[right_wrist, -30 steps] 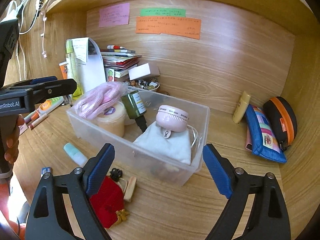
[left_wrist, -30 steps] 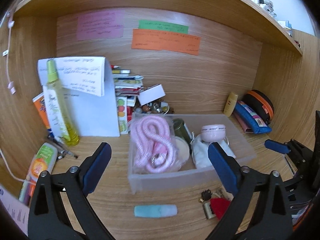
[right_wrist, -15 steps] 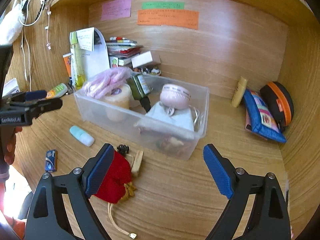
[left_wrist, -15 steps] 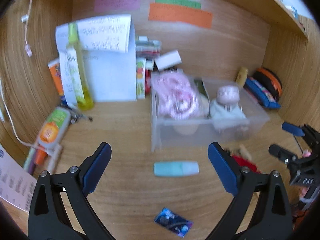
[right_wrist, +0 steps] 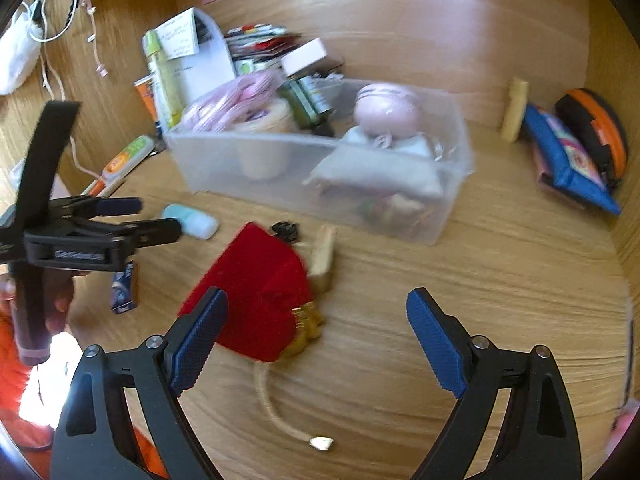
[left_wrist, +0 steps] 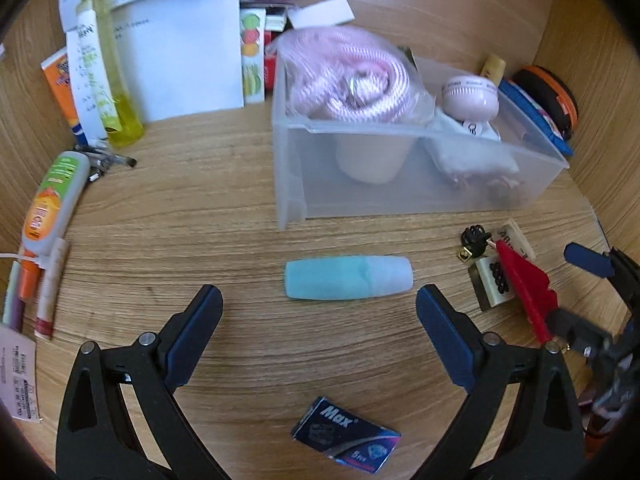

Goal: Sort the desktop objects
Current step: 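Move the left gripper to the light blue tube while the right moves to the red velvet pouch, then grasp the light blue tube with the left gripper while the right grasps the red pouch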

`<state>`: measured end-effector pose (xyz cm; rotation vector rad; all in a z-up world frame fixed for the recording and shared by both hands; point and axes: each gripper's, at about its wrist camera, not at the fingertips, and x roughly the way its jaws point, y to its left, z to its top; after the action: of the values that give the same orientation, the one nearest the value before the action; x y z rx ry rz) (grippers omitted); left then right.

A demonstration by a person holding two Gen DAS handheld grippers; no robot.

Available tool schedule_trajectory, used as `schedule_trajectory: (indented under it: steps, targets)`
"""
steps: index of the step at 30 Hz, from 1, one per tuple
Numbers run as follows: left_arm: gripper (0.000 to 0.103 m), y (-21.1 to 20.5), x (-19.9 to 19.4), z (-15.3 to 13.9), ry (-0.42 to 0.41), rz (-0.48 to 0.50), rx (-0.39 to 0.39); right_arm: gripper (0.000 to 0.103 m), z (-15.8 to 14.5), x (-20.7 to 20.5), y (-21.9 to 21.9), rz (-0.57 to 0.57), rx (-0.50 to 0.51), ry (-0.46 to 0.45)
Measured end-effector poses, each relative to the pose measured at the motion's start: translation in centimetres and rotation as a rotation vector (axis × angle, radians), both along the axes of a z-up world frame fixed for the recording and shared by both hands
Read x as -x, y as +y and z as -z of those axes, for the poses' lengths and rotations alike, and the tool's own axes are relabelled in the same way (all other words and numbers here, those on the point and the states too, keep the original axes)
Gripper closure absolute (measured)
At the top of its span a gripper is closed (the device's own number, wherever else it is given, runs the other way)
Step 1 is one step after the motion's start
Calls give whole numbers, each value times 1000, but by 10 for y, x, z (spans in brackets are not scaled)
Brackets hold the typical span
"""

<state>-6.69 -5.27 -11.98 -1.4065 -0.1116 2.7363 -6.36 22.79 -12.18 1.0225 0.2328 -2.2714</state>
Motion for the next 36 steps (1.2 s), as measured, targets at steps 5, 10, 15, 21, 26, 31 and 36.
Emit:
schedule_trajectory:
  steps: [5,10,15,21,26,31,36]
  targets:
    - [5,10,3,4,-8,25,16,14,10,-2,-18,-30,-15,-25]
    - [5,14,9,5,-17,34,22,14,14,-3,-26,-52,-6,-50]
    - [5,10,15,6,-33,15,29,16,12,-9,-29,-85,9,-46]
    - [13,14,16,6,-16,9,84,38,18,-12,-31,-92,-9,-50]
    - [30,19,11,2,7,37,94,50,17,-15,-30,-101,4,-37]
    - [30,19,9,0,23,40,101,73,8,-15,-24,-119,54,-28]
    - [30,19,3,-10,66,36,118,76,4,-12,-24,-120,68,-29]
